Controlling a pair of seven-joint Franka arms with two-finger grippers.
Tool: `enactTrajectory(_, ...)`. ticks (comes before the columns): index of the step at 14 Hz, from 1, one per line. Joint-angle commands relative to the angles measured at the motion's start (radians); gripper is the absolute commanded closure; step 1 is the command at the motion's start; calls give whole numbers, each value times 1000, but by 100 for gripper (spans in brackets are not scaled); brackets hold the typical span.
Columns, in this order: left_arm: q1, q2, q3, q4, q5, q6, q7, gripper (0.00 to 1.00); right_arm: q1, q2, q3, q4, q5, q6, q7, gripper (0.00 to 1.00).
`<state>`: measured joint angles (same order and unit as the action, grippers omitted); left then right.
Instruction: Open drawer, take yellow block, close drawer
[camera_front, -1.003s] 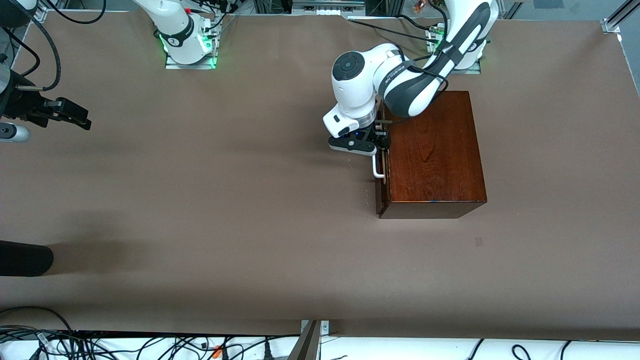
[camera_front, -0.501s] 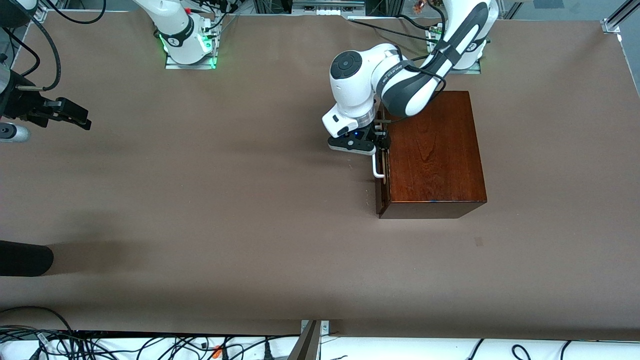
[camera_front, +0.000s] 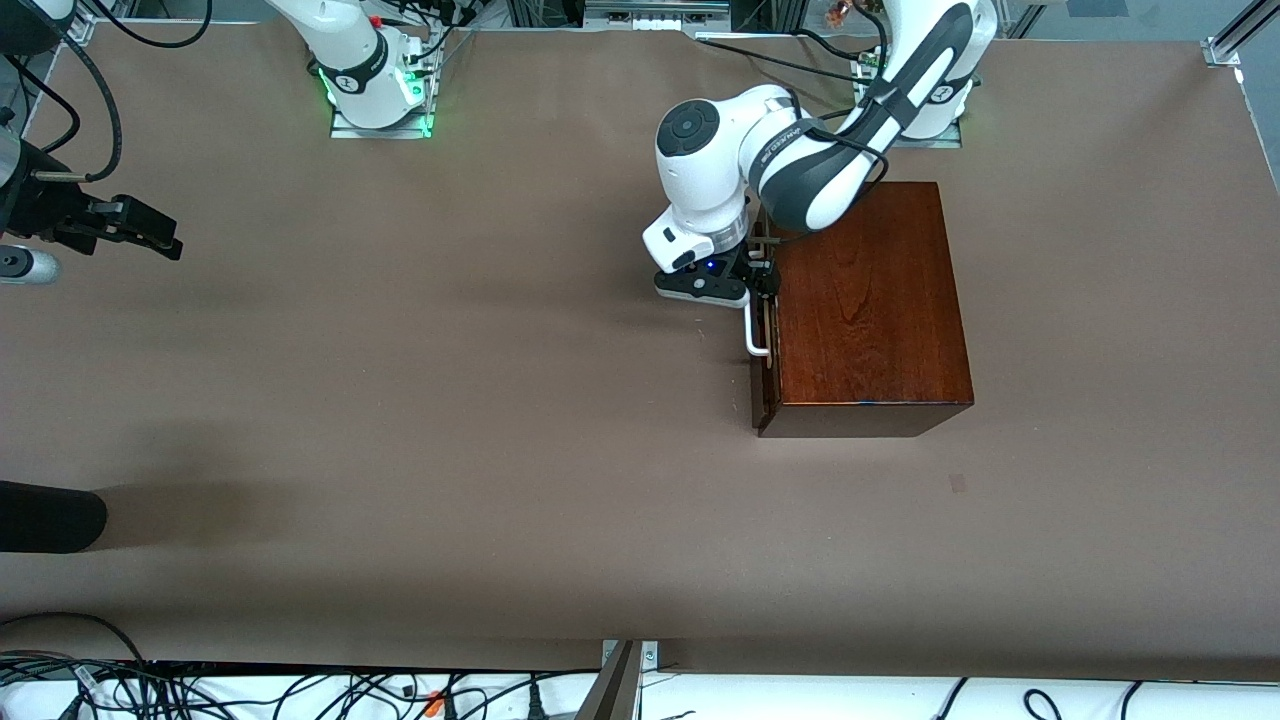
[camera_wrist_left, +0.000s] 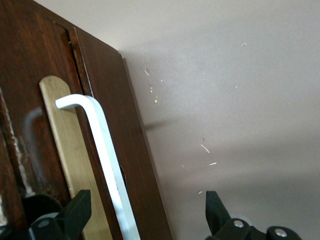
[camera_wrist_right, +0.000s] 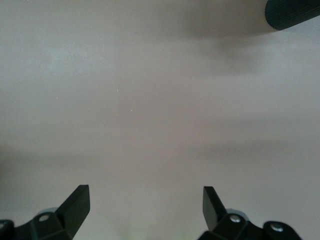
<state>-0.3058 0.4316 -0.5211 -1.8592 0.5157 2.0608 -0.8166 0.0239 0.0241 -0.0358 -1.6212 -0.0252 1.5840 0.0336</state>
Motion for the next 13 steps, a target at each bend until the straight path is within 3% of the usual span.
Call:
enactTrajectory(1,-6,10,-7,-20,30,-14,-39,0,-12,-13,10,1,5,-7,-6,0)
enactTrajectory(13,-21,19,-4,-14,30,-10,-50,0,-12,-15,10,1,5,-7,-6,0)
